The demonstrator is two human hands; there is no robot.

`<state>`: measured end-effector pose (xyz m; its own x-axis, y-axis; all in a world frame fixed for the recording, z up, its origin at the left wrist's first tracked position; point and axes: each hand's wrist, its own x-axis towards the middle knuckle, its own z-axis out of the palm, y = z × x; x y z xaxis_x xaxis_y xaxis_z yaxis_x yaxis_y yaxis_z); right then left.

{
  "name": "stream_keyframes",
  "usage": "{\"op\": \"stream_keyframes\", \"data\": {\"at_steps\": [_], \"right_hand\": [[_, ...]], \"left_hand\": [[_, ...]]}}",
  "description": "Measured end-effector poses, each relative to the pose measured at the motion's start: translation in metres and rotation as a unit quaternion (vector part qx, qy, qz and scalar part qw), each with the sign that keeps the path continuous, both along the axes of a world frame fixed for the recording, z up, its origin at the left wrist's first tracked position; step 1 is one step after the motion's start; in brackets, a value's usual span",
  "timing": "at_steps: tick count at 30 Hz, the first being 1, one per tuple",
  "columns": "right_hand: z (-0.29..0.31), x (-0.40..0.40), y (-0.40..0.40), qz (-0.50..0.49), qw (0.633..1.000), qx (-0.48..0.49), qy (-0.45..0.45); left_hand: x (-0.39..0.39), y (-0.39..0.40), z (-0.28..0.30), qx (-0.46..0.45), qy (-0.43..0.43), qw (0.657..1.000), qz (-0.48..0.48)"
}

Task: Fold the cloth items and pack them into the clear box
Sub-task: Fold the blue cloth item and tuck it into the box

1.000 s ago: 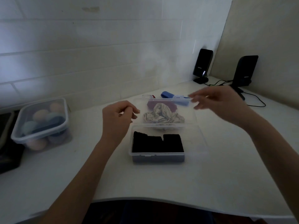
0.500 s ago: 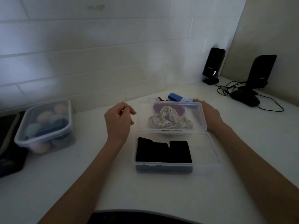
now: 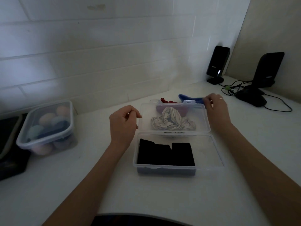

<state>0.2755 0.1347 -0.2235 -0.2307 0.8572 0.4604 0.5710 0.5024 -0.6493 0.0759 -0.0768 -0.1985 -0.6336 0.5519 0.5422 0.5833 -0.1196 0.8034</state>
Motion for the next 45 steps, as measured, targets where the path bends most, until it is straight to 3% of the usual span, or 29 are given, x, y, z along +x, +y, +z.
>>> {"op": "stream_keyframes", "data": {"at_steps": [8,13,16,19,22,25,29,33,36,38,42,45], "right_hand": [[0.055,-0.007,-0.027,0.059,0.979,0.060,0.184],[0.096,-0.011,-0.056,0.103,0.961,0.153,0.208],[0.111,-0.017,-0.076,0.117,0.950,0.209,0.202],[0.119,-0.024,-0.095,0.169,0.937,0.232,0.198],[0.119,-0.030,-0.106,0.247,0.923,0.198,0.218],[0.118,-0.031,-0.103,0.323,0.915,0.101,0.220],[0.114,-0.027,-0.092,0.423,0.899,0.005,0.111],[0.102,-0.034,-0.089,0.394,0.918,-0.001,0.039],[0.102,-0.037,-0.089,0.377,0.925,0.048,0.015],[0.101,-0.036,-0.088,0.371,0.927,0.057,0.019],[0.093,-0.042,-0.092,0.358,0.930,0.083,0.012],[0.085,-0.048,-0.094,0.344,0.932,0.110,-0.004]], "left_hand": [[-0.002,-0.003,0.005,0.022,0.010,1.000,0.011],[0.013,-0.005,0.038,0.073,0.117,0.990,-0.037],[0.033,0.004,0.062,0.011,0.200,0.972,-0.119],[0.047,0.023,0.067,-0.080,0.206,0.954,-0.201],[0.047,0.029,0.057,-0.080,0.108,0.965,-0.224],[0.038,0.025,0.049,-0.038,0.039,0.977,-0.207],[0.032,0.023,0.047,0.001,-0.008,0.979,-0.203],[0.022,0.027,0.044,0.049,-0.026,0.980,-0.189],[0.020,0.028,0.045,0.053,-0.036,0.975,-0.212],[0.020,0.028,0.046,0.068,-0.118,0.956,-0.258],[0.019,0.027,0.052,0.101,-0.346,0.868,-0.342],[0.016,0.031,0.049,0.095,-0.407,0.848,-0.326]]}}
